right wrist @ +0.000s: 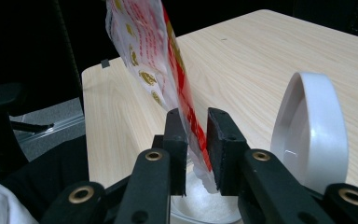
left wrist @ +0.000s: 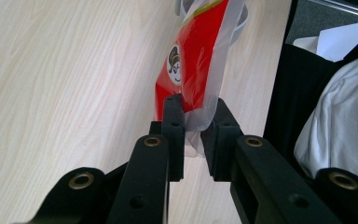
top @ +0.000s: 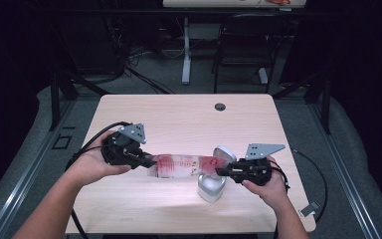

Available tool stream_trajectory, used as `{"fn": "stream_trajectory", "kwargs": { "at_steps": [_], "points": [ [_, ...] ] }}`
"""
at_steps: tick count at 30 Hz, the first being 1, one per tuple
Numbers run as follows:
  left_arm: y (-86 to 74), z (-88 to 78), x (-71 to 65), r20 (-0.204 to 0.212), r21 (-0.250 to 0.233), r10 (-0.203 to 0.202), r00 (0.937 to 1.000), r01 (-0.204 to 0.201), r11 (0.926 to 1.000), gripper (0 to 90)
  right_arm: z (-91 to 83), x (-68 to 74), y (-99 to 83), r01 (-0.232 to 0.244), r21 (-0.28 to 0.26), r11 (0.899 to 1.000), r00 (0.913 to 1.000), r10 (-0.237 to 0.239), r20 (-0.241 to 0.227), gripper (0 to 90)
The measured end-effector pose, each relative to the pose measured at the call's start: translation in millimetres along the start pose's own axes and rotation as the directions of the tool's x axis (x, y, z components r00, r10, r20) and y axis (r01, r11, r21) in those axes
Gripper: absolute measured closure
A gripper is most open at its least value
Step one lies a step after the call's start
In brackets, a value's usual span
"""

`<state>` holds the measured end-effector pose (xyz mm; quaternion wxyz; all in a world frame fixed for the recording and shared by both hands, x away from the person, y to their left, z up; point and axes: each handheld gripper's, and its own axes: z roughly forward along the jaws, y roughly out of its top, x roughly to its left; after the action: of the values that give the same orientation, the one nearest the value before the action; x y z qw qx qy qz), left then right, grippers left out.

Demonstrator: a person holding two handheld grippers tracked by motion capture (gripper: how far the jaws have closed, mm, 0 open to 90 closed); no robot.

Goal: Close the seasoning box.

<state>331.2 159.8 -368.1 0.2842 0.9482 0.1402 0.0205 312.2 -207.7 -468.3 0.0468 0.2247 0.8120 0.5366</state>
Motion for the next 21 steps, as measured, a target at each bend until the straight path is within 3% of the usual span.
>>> {"fn": "stream_trajectory", "kwargs": {
  "at_steps": [21],
  "points": [
    [-16.0,8.7,3.5,0.009,-0.003,-0.029,0.9995,0.029,0.9996,80.1,3.7,-0.7,-2.8,-0.004,0.001,1.0,1.0,0.004,-0.008,81.2]
  ]
}}
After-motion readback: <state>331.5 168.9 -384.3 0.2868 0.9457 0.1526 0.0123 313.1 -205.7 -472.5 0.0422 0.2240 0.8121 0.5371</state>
